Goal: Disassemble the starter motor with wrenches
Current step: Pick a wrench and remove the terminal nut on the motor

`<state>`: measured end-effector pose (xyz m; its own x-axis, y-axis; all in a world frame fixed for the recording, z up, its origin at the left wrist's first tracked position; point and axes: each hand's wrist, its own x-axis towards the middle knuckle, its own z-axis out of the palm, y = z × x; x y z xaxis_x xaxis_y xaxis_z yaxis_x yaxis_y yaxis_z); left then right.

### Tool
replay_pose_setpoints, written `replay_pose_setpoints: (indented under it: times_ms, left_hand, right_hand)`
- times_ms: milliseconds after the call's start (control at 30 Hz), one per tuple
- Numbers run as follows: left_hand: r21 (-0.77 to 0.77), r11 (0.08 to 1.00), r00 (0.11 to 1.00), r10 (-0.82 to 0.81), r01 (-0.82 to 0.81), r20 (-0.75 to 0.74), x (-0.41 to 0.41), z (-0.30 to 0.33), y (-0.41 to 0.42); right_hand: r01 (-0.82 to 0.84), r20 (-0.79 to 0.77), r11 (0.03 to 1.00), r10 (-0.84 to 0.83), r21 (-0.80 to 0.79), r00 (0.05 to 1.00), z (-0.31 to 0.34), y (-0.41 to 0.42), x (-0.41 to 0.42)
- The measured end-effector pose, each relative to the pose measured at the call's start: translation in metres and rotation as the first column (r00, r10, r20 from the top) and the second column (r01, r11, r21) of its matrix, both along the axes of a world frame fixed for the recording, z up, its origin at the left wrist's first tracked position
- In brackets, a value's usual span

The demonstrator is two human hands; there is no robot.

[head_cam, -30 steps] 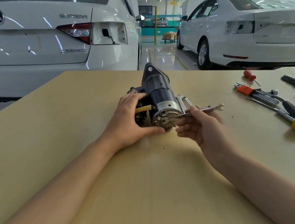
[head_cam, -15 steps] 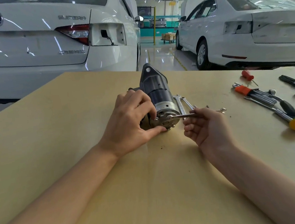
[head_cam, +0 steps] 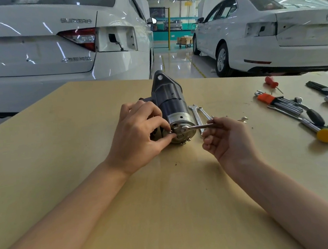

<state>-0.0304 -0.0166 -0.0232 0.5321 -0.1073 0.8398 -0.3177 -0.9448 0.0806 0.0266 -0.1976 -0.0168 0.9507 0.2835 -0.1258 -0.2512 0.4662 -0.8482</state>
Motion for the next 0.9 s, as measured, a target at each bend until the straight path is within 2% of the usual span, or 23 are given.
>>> replay_pose_setpoints:
  times_ms: [100, 233, 300, 367, 500, 700, 767, 833, 867, 900]
  left_hand:
    - [-0.129, 0.991, 0.997, -0.049, 0.040, -0.067, -0.001, -0.001, -0.004]
    - [-0.297, 0.946, 0.975, -0.175, 0.127, -0.140, -0.005, 0.001, -0.008]
    - [-0.366, 0.909, 0.958, -0.260, 0.200, -0.122, -0.008, 0.005, -0.015]
    - [-0.412, 0.873, 0.943, -0.321, 0.260, -0.084, -0.010, 0.008, -0.024]
    - [-0.394, 0.875, 0.951, -0.310, 0.283, -0.005, -0.012, 0.012, -0.032]
    - [-0.407, 0.865, 0.949, -0.316, 0.293, 0.012, -0.011, 0.011, -0.032]
    - [-0.410, 0.863, 0.944, -0.330, 0.296, -0.012, -0.010, 0.011, -0.031]
    - [-0.463, 0.848, 0.951, -0.307, 0.259, -0.029, -0.008, 0.010, -0.028]
    - [-0.504, 0.830, 0.959, -0.283, 0.237, -0.015, -0.007, 0.010, -0.026]
    - [-0.537, 0.815, 0.967, -0.256, 0.221, 0.008, -0.006, 0.010, -0.023]
  right_hand:
    - [0.049, 0.056, 0.998, -0.047, -0.035, 0.997, -0.001, -0.001, 0.002]
    - [0.157, 0.247, 0.958, -0.096, -0.239, 0.964, 0.002, -0.003, 0.002]
    - [0.086, 0.299, 0.958, 0.000, -0.275, 0.954, 0.005, -0.001, -0.003]
    - [-0.071, 0.287, 0.970, 0.138, -0.233, 0.948, 0.008, -0.001, -0.009]
    - [-0.286, 0.236, 0.906, 0.366, -0.313, 0.900, 0.012, -0.006, -0.012]
    - [-0.422, 0.225, 0.856, 0.493, -0.299, 0.840, 0.016, -0.013, -0.011]
    - [-0.346, 0.216, 0.881, 0.425, -0.323, 0.879, 0.018, -0.016, -0.008]
    - [-0.031, 0.326, 0.885, 0.203, -0.464, 0.923, 0.022, -0.023, -0.001]
    - [0.202, 0.446, 0.798, 0.093, -0.568, 0.890, 0.023, -0.028, 0.004]
    - [0.411, 0.564, 0.643, 0.040, -0.646, 0.825, 0.025, -0.033, 0.008]
